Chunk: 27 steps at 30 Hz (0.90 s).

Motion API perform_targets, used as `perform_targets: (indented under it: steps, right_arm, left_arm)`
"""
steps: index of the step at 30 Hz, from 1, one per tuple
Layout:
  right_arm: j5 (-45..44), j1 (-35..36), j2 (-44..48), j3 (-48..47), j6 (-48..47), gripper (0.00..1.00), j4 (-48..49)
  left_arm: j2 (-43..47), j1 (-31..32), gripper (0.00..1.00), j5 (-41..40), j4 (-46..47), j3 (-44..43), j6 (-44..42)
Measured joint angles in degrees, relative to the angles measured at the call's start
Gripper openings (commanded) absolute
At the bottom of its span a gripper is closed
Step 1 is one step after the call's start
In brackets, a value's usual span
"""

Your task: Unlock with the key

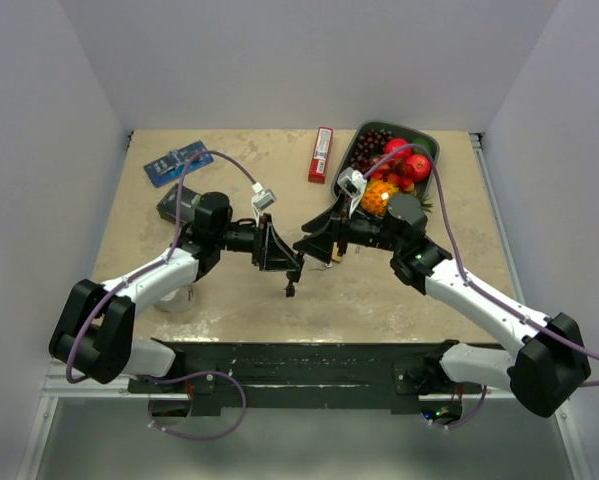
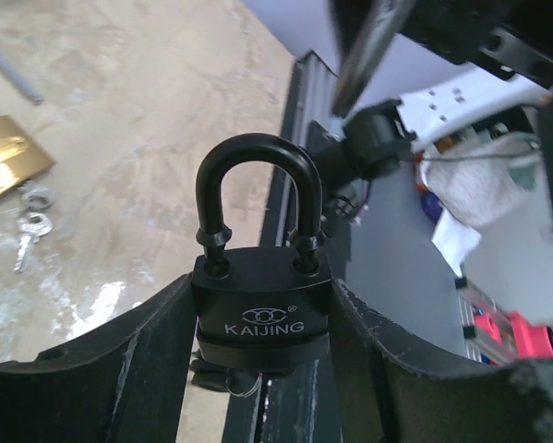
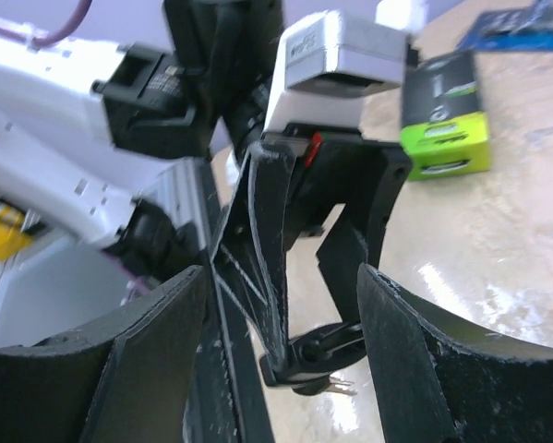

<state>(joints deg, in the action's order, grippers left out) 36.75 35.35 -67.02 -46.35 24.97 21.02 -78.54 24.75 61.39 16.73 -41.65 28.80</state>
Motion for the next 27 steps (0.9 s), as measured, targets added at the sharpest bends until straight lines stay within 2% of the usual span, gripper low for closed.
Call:
perform_targets:
  steps: [5,12,20,27]
  right_arm:
    - [6.2,0.0,0.4,-1.7,-2.5,0.70,-4.5]
    - [11.6,0.0,0.3,-2.3,-4.9,0.69,-7.5]
    - [14.7,-0.1,-1.3,-2.5,-7.1,0.69,-8.9]
    - [16.9,-0.1,-2.3,-2.5,-7.5,0.64,-9.4]
  left_arm:
    - [0.1,0.0,0.00,7.0,4.5,1.1,1.2]
    - [0.4,0.0,0.00,13.4,16.2,4.9,9.2]
    - [0.5,0.0,0.00,16.5,21.8,5.0,12.8]
    - [0.5,0.1,0.00,17.0,24.0,5.3,14.3]
